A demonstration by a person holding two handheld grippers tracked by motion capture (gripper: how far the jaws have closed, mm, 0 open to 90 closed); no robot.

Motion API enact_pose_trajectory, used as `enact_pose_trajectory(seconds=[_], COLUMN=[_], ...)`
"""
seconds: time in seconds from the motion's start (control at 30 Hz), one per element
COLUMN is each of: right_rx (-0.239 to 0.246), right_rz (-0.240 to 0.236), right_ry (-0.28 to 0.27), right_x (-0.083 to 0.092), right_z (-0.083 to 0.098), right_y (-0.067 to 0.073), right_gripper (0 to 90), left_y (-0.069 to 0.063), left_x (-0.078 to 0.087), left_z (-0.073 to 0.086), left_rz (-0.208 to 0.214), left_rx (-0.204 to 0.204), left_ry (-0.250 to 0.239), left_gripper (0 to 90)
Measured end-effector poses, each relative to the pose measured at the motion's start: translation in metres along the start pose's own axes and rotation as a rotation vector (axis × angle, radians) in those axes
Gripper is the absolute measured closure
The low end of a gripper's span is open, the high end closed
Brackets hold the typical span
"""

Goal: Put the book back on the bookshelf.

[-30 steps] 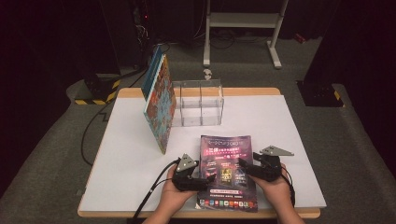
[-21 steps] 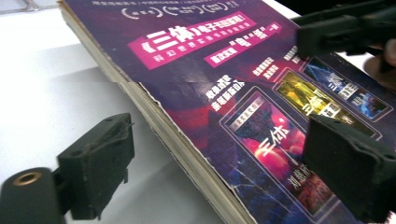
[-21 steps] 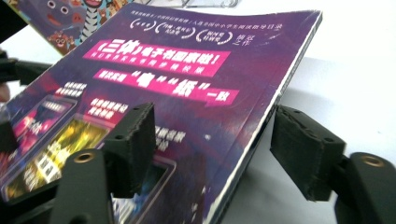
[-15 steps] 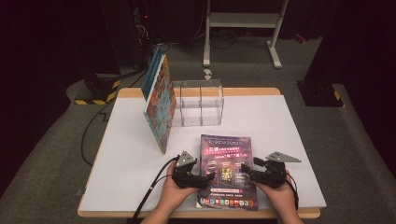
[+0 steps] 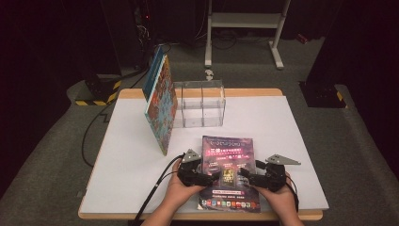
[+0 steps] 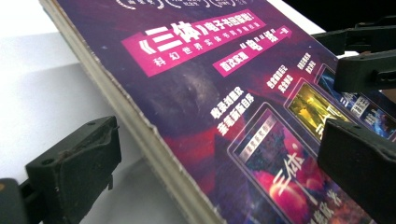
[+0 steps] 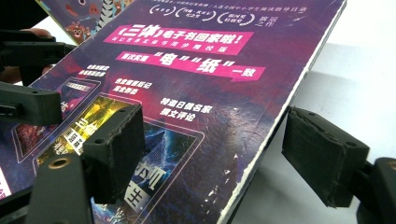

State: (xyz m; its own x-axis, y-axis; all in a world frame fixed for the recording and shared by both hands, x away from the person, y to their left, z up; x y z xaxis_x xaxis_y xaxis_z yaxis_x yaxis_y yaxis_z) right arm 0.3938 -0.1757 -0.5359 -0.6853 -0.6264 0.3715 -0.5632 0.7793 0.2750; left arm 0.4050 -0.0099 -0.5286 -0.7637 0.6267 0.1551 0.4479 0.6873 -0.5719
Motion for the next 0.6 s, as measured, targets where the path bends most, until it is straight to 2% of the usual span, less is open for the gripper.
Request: enact_pose_trajectory(seconds=[0.07,0.17,0.2,0.33,0.53,0.6], right_rx=[-0.004,-0.004,-0.002,-0.002,-0.003,-0.003], right_rz=[0.0,-0.003,-0.005,-0.006,-0.009,-0.012], right_ry=[0.002,0.003,0.002,0.006,0.005,0.005], right_x=[0.0,-0.0002,-0.0005,-0.0014,-0.0014,-0.0014], right_z=[0.0001,0.0002,0.0003,0.001,0.0011,0.0011], right_y=[0.0001,0.0002,0.0003,0.0023,0.0022,0.0022], right_gripper=[20.9,20.9,20.8,19.9,20.0,20.0], left_y=[0.0001,-0.0014,-0.0009,-0.0035,-0.0043,-0.0046], left_x=[-0.0016,-0.0053,-0.0056,-0.0089,-0.0075,-0.0058], left_z=[0.0006,0.0006,0.0012,0.0018,0.0017,0.0013], left_rz=[0.004,0.002,0.002,-0.014,-0.014,-0.012], left_rx=[0.0,0.034,0.026,0.041,0.03,0.011], left_ry=[0.009,0.002,0.013,0.018,0.035,0.036], left_gripper=[0.0,0.0,0.0,0.0,2.0,2.9])
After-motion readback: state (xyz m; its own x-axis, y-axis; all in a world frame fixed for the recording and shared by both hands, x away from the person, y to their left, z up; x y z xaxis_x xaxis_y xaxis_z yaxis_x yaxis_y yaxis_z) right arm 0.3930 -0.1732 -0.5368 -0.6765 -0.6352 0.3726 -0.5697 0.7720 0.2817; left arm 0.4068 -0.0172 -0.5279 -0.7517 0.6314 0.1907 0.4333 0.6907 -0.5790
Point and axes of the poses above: each handheld gripper's, and its own axes: x roughly backward along the jaws, z roughly out of its underside, y roughly to its left, the point moved 8 cm from there along -x, roughly forward along the jaws, and after that the axes turned 12 degrees about -y, right-handed, at the moved point
